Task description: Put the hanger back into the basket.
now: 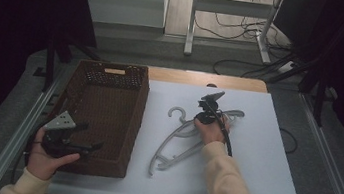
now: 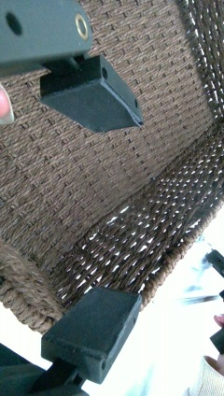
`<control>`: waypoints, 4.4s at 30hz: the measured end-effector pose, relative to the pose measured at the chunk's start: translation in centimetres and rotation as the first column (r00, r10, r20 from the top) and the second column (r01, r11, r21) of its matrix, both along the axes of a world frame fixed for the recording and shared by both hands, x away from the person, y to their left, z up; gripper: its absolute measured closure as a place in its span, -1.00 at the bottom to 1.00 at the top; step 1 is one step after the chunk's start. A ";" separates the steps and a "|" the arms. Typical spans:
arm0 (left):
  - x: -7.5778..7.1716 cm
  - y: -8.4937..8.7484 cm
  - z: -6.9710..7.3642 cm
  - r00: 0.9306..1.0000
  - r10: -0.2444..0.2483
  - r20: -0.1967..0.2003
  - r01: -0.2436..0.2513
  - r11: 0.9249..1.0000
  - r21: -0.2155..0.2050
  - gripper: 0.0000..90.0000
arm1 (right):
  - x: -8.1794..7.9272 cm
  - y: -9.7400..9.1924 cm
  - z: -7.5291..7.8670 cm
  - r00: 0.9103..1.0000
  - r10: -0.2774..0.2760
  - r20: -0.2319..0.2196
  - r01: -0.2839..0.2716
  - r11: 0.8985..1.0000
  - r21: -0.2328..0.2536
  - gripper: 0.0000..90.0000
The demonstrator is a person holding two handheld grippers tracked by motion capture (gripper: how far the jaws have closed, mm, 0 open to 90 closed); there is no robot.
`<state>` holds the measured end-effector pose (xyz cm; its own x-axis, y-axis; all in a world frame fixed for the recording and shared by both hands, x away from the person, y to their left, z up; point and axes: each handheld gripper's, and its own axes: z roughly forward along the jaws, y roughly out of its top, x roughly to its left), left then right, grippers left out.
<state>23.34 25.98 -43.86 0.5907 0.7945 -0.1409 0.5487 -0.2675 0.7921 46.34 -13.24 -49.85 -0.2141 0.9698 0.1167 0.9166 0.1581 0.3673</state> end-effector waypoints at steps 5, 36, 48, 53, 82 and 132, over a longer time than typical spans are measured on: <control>0.0 0.0 0.0 1.000 0.000 -0.001 0.000 1.000 0.001 -0.68 | 0.2 -0.2 0.1 0.999 -0.025 -0.023 0.025 0.999 0.021 0.61; 0.0 0.1 -0.1 1.000 0.001 -0.001 -0.001 1.000 0.003 -0.68 | 0.2 -3.1 1.8 0.997 -0.037 -0.065 0.054 0.954 0.294 0.86; 0.1 0.0 -0.1 1.000 0.002 -0.002 -0.002 1.000 0.003 -0.68 | -0.3 -4.4 3.1 0.998 -0.008 -0.059 0.034 0.896 0.443 0.89; 0.1 0.0 -0.1 1.000 0.002 -0.002 -0.002 1.000 0.003 -0.68 | -0.6 -4.9 4.0 0.999 -0.007 -0.043 0.028 0.860 0.510 0.89; -0.1 -0.9 0.5 1.000 -0.008 0.003 0.008 1.000 -0.004 -0.68 | -3.0 -6.4 7.7 0.997 0.023 0.077 -0.068 0.762 0.644 0.89; 2.3 -13.7 1.6 0.979 -0.191 -0.071 0.180 0.974 -0.138 -0.62 | -5.8 -7.9 7.8 0.987 0.015 0.157 -0.130 0.643 0.755 0.89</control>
<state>25.61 12.30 -42.29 0.7078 0.6437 -0.2909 0.5645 -0.2679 0.7807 40.55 -21.13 -42.07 -0.3475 0.5313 0.7726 0.8516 -0.1660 0.4972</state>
